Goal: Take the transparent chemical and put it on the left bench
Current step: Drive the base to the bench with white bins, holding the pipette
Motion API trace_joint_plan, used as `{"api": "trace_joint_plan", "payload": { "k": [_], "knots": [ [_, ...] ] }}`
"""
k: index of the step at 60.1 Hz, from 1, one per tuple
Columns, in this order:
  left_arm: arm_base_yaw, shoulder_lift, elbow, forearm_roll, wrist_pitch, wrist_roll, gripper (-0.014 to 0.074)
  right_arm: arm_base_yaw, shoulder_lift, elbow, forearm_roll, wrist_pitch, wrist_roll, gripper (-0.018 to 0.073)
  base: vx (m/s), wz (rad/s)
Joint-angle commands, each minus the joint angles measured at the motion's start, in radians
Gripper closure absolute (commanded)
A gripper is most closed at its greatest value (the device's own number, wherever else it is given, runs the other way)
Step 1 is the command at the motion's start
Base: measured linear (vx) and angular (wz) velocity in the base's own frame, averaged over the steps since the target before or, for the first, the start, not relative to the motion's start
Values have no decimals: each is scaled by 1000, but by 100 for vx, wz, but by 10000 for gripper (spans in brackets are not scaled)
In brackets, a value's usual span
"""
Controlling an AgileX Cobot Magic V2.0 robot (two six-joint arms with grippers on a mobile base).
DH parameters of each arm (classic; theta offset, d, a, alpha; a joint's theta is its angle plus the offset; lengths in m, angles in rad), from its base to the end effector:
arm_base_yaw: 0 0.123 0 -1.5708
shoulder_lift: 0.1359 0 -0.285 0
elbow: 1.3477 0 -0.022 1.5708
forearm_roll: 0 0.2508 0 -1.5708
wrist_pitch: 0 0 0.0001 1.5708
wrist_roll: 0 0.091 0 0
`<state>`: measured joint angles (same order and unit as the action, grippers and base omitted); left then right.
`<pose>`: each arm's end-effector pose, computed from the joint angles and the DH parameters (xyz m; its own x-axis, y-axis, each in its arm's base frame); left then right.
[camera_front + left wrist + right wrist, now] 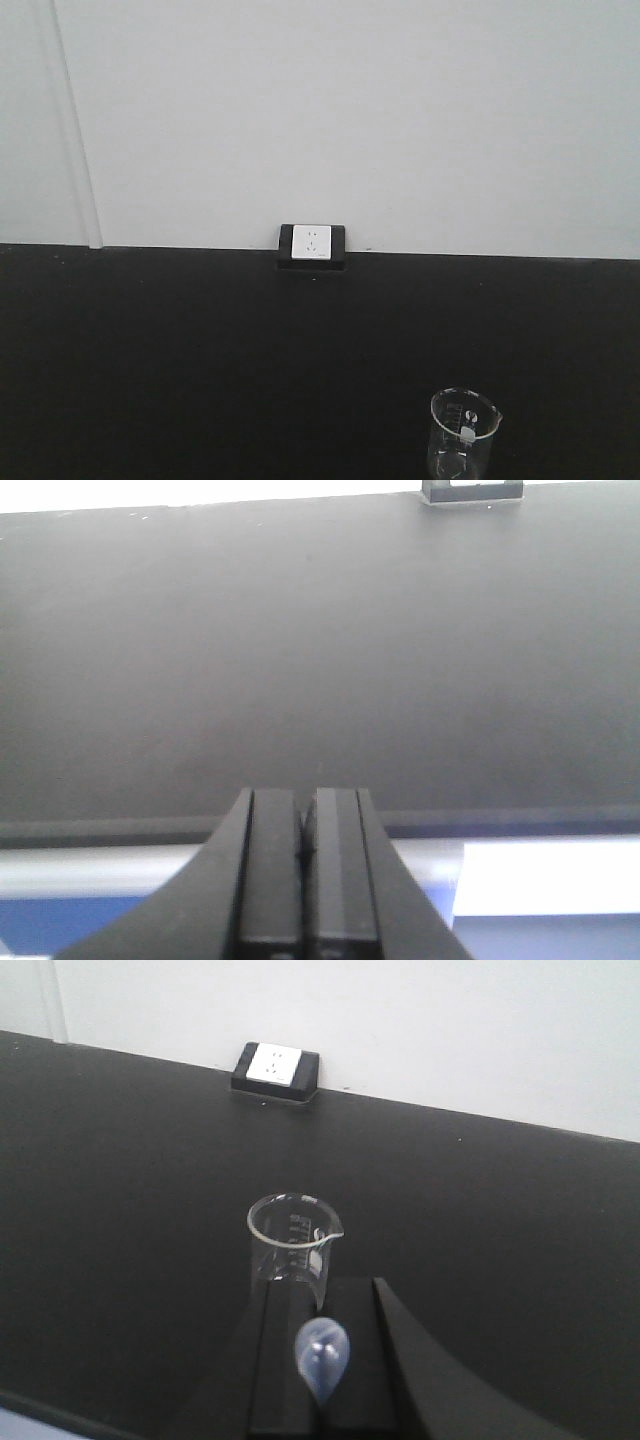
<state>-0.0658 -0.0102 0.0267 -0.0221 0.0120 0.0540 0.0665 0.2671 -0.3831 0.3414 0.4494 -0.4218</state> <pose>0.0566 -0.0038 0.2036 0.0606 0.0280 -0.9978 0.0641 0.9974 0.0319 0.0658 0.0177 0.2869 -0.1965 -0.1240 -0.9726 -0.2307 0.9700 -0.0770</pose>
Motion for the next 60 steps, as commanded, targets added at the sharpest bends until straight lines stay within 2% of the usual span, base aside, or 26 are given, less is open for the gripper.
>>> {"api": "trace_joint_plan", "payload": {
  "k": [1,42,60],
  "knots": [
    [-2,-19,16,-1,-78,-8,600,1,9,-24,12,-73,-8,561,-20,6],
    [-2,-19,16,-1,-78,-8,600,1,9,-24,12,-72,-8,561,-26,-2],
    [-2,-19,16,-1,-78,-8,600,1,9,-24,12,-72,-8,561,-34,19]
  ]
}}
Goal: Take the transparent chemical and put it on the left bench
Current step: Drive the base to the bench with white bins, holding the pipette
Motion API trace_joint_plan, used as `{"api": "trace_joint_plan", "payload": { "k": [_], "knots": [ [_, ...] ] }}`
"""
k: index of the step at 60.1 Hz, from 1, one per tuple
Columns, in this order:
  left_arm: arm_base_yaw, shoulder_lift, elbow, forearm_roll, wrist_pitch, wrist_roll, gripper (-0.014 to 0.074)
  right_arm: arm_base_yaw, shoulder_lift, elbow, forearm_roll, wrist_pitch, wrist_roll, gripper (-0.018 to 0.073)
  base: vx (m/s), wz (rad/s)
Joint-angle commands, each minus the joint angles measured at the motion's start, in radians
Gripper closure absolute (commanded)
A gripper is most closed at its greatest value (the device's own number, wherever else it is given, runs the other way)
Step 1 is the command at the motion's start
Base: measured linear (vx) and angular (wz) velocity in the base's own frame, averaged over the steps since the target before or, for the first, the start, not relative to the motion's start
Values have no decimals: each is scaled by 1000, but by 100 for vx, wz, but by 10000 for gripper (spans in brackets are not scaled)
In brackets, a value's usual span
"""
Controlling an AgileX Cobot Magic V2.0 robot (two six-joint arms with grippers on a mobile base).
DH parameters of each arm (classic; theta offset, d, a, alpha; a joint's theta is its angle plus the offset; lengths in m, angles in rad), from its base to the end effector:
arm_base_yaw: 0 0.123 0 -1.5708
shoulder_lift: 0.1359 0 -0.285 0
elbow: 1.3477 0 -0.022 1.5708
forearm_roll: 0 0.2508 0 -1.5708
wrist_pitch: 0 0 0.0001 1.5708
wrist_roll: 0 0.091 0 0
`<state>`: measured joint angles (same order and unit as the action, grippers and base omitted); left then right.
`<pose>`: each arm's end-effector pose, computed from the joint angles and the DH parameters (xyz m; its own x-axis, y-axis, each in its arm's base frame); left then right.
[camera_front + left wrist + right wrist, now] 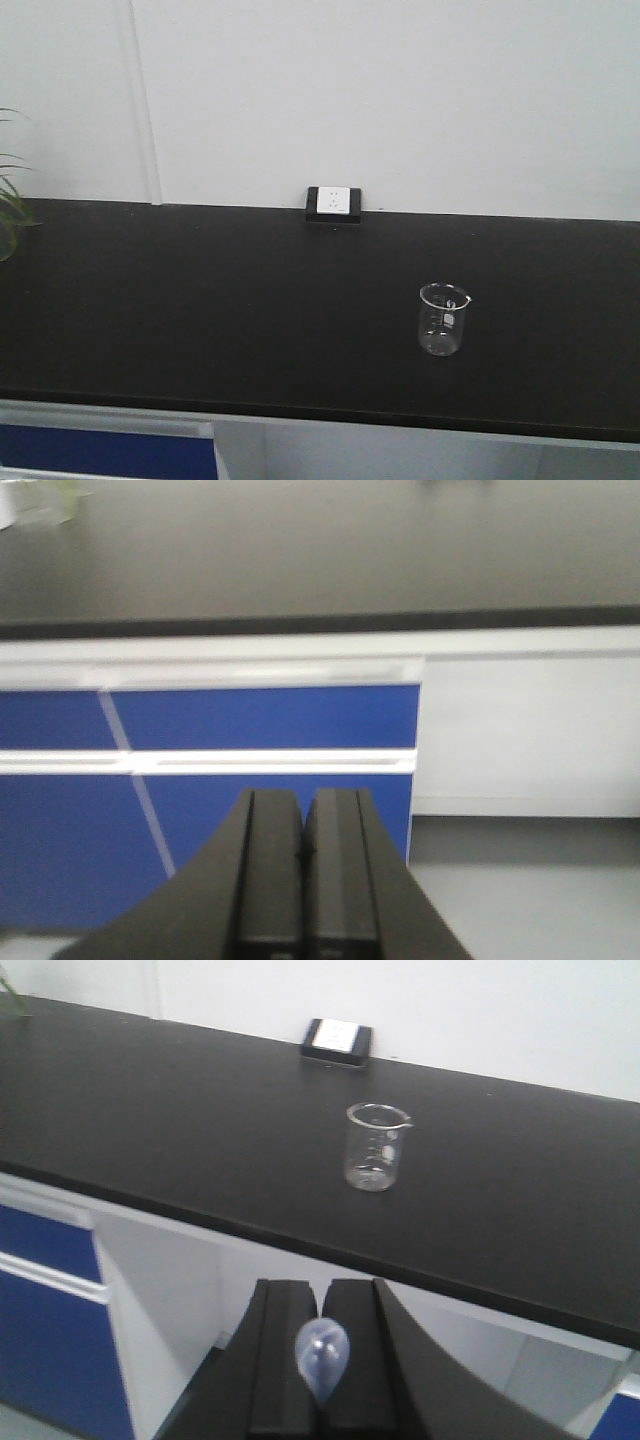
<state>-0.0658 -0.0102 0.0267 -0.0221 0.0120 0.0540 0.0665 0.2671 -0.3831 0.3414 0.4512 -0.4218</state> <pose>0.0566 -0.0038 0.2036 0.0606 0.0280 -0.9978 0.0641 0.9974 0.0319 0.0657 0.0177 0.2867 -0.1980 -0.1243 -0.9723 -0.2314 0.9698 -0.0769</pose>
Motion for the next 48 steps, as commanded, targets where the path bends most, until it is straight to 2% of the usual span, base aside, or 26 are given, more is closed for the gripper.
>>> {"api": "trace_joint_plan", "payload": {
  "k": [1,48],
  "knots": [
    [-2,-19,16,-1,-78,-8,600,1,9,-24,12,-74,-8,561,-35,35],
    [-2,-19,16,-1,-78,-8,600,1,9,-24,12,-74,-8,561,-34,48]
  ]
}}
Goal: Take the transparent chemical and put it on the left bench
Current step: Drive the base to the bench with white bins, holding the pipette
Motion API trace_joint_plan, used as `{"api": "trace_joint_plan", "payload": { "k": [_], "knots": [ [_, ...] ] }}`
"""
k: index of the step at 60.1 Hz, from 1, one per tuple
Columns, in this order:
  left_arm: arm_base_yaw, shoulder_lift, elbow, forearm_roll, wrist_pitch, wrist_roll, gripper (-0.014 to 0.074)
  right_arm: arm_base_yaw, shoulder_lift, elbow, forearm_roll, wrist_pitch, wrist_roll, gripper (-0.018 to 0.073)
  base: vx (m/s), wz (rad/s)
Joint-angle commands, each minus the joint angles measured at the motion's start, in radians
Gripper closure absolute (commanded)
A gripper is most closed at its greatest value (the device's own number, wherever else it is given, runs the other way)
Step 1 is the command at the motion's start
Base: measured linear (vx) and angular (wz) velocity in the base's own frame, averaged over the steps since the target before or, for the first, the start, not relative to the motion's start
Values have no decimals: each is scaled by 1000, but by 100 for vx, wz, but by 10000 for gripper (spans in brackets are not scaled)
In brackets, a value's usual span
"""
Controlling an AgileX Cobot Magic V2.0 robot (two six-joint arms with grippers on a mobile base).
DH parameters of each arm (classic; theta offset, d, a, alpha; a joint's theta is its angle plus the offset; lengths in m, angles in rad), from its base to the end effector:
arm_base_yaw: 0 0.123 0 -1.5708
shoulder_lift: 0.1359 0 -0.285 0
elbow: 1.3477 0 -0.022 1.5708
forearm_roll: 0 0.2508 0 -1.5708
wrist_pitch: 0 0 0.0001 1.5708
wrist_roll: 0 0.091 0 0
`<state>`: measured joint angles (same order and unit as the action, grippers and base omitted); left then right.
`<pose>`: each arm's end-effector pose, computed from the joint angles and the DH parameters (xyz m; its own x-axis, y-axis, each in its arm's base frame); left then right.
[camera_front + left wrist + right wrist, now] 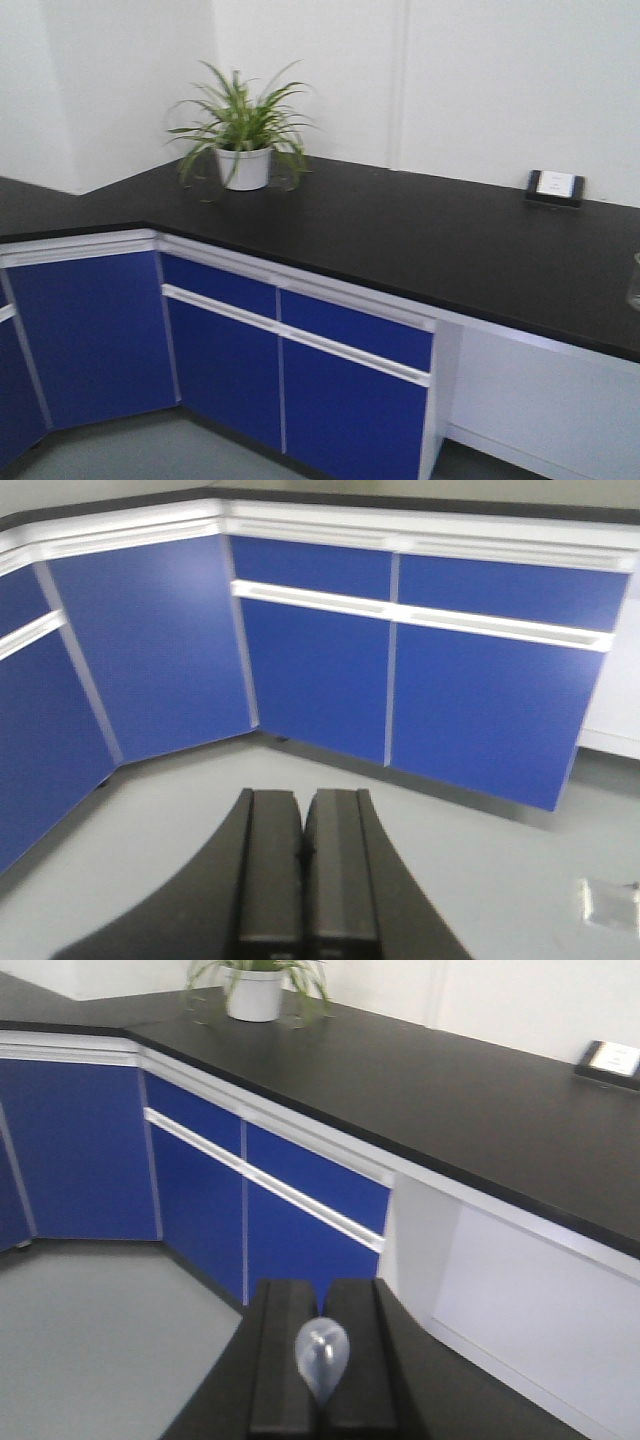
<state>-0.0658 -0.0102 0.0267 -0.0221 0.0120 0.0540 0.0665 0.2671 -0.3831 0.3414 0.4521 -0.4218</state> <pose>0.0566 -0.0038 0.2036 0.0606 0.0280 -0.9978 0.0641 0.9974 0.0319 0.0657 0.0177 0.2867 -0.1988 -0.1245 -0.9721 -0.2317 0.9697 -0.0768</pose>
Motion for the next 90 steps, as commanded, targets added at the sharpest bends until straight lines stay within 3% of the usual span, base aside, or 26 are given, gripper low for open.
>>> {"api": "trace_joint_plan", "payload": {
  "k": [1,48,90],
  "knots": [
    [-2,-19,16,-1,-78,-8,600,1,9,-24,12,-75,-8,561,-30,43],
    [-2,-19,16,-1,-78,-8,600,1,9,-24,12,-75,-8,561,-20,54],
    [-2,-19,16,-1,-78,-8,600,1,9,-24,12,-75,-8,561,9,73]
  ]
}}
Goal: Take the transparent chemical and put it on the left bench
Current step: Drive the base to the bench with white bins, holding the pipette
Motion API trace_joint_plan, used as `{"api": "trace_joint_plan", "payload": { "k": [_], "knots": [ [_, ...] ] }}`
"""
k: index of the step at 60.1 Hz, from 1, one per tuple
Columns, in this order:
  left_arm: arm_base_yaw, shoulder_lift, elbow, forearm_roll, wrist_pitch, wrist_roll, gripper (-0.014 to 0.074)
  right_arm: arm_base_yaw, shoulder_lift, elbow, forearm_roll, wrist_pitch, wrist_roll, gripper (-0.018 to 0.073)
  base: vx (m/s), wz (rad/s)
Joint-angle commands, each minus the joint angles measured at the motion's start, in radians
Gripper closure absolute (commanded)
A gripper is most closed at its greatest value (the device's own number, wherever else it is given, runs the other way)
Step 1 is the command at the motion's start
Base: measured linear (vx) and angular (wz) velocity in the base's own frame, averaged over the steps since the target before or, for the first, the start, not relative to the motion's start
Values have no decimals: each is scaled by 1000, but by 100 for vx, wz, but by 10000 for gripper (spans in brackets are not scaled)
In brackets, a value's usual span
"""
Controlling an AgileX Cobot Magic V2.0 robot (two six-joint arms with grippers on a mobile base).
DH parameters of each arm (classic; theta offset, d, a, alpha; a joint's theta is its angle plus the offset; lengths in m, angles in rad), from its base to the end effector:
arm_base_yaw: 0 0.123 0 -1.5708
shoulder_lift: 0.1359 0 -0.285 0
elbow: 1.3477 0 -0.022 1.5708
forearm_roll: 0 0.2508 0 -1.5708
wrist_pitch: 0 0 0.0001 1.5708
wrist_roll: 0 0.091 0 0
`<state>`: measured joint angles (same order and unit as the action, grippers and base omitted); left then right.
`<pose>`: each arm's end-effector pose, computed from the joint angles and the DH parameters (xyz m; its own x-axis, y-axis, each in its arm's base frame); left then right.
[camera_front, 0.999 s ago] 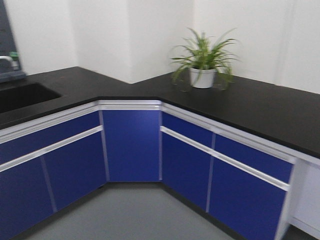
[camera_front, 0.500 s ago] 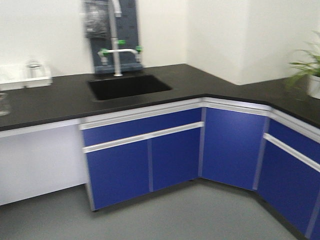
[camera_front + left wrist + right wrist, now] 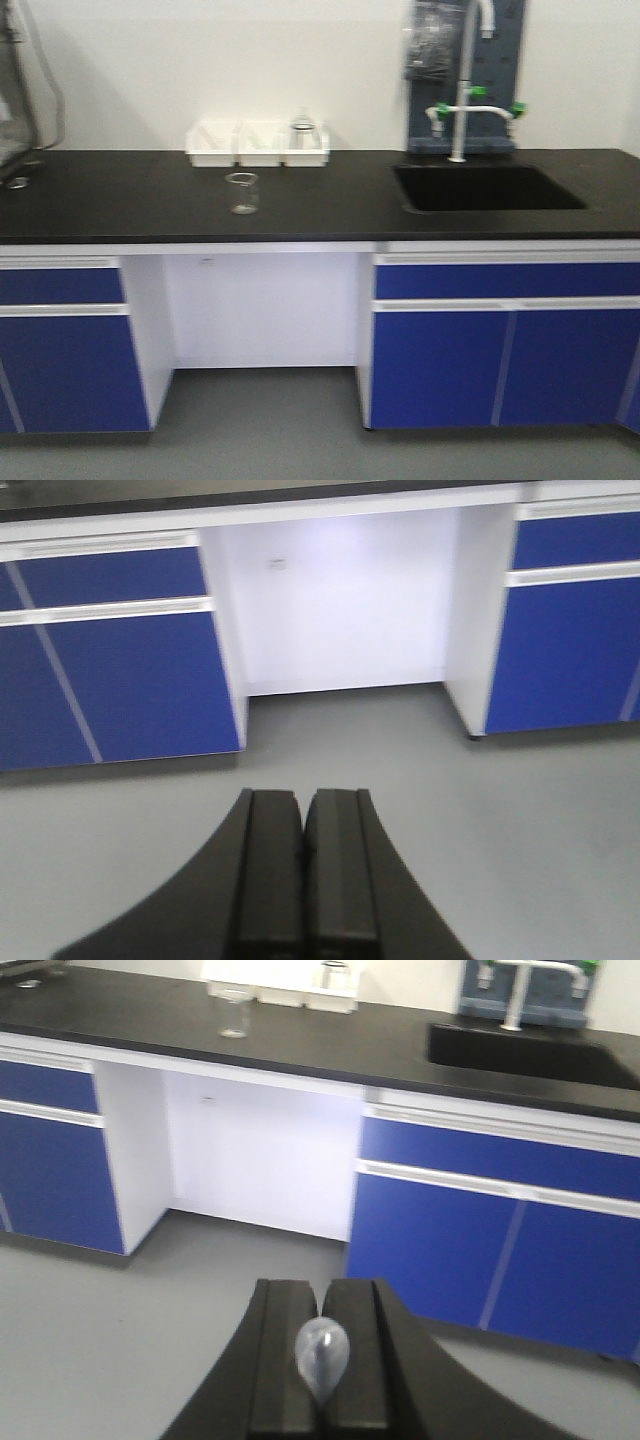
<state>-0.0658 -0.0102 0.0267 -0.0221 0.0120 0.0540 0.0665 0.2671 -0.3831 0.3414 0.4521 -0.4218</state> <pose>0.0566 -0.0038 0.2036 0.0606 0.0280 -0.9978 0.0641 0.9974 0.0319 0.0657 0.0177 0.2867 -0.1988 -0.1245 -0.9721 -0.2317 0.9697 -0.0768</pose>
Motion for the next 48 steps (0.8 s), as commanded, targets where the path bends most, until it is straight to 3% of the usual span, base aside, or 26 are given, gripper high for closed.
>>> {"api": "trace_joint_plan", "payload": {
  "k": [1,17,48],
  "knots": [
    [-2,-19,16,-1,-78,-8,600,1,9,-24,12,-75,-8,561,24,65],
    [-2,-19,16,-1,-78,-8,600,1,9,-24,12,-75,-8,561,29,49],
    [-2,-19,16,-1,-78,-8,600,1,9,-24,12,-75,-8,561,39,21]
  ]
}}
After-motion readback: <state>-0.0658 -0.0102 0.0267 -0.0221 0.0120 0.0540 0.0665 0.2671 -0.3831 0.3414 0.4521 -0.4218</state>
